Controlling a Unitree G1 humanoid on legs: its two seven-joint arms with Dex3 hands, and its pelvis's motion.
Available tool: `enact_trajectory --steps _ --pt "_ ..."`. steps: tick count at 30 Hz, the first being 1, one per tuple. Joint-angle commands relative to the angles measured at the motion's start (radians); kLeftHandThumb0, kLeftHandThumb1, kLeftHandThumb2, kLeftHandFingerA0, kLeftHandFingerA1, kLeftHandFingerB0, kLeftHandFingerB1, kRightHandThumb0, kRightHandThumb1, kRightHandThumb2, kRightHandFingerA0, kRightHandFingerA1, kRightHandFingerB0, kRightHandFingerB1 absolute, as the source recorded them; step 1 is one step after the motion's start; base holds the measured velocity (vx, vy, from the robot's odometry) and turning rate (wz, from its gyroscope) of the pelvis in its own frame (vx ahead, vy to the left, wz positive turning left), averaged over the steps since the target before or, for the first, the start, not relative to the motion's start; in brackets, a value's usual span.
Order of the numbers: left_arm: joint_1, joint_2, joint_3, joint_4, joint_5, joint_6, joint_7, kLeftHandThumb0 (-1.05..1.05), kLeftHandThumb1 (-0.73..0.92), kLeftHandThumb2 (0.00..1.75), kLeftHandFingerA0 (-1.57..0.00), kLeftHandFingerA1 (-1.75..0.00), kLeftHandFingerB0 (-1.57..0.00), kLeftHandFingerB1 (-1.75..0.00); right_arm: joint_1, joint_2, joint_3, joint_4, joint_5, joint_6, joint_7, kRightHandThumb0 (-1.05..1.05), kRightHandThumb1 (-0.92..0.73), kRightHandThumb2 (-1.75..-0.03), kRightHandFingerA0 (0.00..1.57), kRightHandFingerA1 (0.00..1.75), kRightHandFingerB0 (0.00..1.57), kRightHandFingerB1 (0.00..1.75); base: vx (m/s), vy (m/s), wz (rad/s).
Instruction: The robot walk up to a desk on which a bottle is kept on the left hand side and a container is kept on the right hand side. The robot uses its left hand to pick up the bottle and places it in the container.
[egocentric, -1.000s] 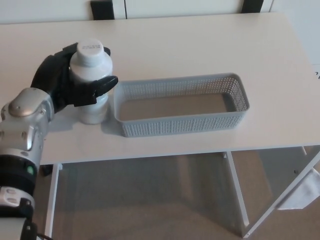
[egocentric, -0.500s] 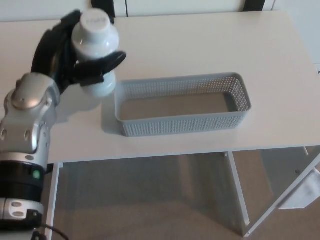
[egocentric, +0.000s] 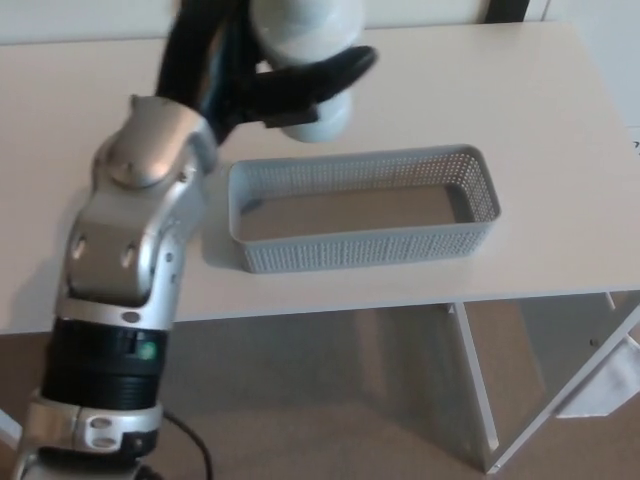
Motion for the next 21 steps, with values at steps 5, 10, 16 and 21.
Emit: enact_trajectory --steps 5,10,16,21 --pt "-0.021 -0.078 -0.064 0.001 0.013 0.084 0.044 -0.12 0.80 0.69 -0.84 -1.53 -0.78 -0.99 -0.039 -0.013 -0.034 0.026 0.034 0.051 0.031 -0.42 -0.27 -0.50 1.02 0.51 0.87 0.47 0.00 0.000 0.00" --pt "-0.006 -0.087 -0.085 0.035 0.032 0.061 0.041 -0.14 0.79 0.68 -0.88 -1.45 -0.80 -0.93 -0.043 -0.015 -0.039 0.026 0.035 0.054 0.050 -0.49 -0.23 -0.55 1.02 0.53 0.85 0.49 0.00 0.000 0.00" --pt "0.004 -0.081 -0.084 0.073 0.028 0.043 0.032 -0.16 0.76 0.68 -0.79 -1.56 -0.78 -0.99 -0.042 -0.016 -0.041 0.011 0.035 0.066 0.054 -0.48 -0.24 -0.55 1.02 0.53 0.85 0.49 0.00 0.000 0.00" --pt "0.012 -0.078 -0.068 0.096 0.021 0.055 0.040 -0.13 0.82 0.69 -0.83 -1.63 -0.71 -1.09 -0.041 -0.020 -0.042 0.009 0.034 0.059 0.063 -0.49 -0.24 -0.55 1.02 0.53 0.85 0.48 0.00 0.000 0.00"
